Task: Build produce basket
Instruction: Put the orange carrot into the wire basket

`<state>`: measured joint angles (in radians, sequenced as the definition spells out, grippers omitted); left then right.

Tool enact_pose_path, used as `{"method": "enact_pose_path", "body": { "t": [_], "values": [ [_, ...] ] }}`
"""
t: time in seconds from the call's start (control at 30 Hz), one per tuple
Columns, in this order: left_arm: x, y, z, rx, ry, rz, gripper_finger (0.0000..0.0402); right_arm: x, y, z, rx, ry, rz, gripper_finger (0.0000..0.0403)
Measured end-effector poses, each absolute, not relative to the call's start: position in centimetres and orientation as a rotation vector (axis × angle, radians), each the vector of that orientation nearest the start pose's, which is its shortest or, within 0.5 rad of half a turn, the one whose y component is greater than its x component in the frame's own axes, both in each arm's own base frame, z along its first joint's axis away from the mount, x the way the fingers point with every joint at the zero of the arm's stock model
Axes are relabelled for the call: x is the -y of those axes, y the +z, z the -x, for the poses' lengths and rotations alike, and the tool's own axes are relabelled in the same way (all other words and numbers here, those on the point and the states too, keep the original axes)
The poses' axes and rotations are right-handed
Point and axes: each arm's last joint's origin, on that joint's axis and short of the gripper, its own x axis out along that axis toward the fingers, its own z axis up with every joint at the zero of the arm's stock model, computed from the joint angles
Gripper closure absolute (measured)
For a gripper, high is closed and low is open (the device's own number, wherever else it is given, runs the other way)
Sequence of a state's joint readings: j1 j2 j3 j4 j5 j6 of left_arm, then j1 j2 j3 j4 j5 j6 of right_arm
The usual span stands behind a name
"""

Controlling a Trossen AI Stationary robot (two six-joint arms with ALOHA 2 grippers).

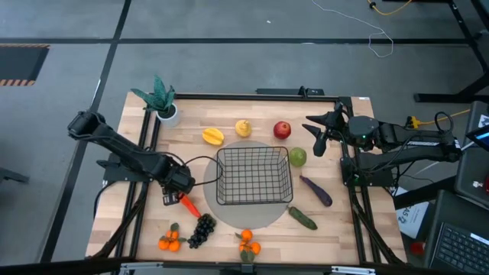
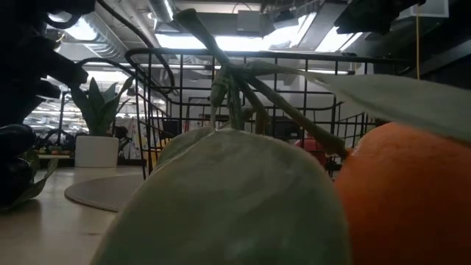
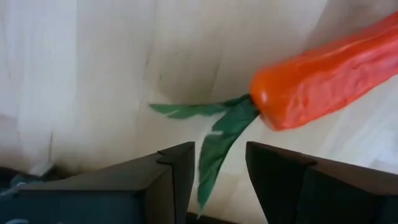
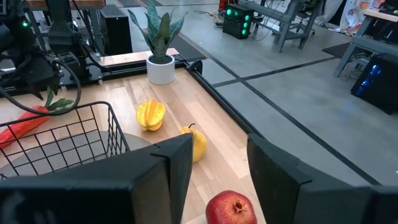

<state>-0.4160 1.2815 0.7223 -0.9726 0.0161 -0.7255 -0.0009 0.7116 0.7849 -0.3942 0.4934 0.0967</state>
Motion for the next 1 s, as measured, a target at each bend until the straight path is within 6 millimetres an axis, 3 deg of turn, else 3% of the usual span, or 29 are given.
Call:
{"method": "enact_pose_path", "body": {
  "t": [0.53,1.0],
  "values": [
    [8.2,15.2,-18.4,-1.651,0.198,0.176,0.0269,1.4,32.4,-14.8,-0.289,-0.504,-0.015,0.0253],
    [8.4,14.7,-18.5,-1.696,0.165,0.179,0.0279,1.4,32.4,-14.8,-0.289,-0.504,-0.015,0.0253]
  ]
}}
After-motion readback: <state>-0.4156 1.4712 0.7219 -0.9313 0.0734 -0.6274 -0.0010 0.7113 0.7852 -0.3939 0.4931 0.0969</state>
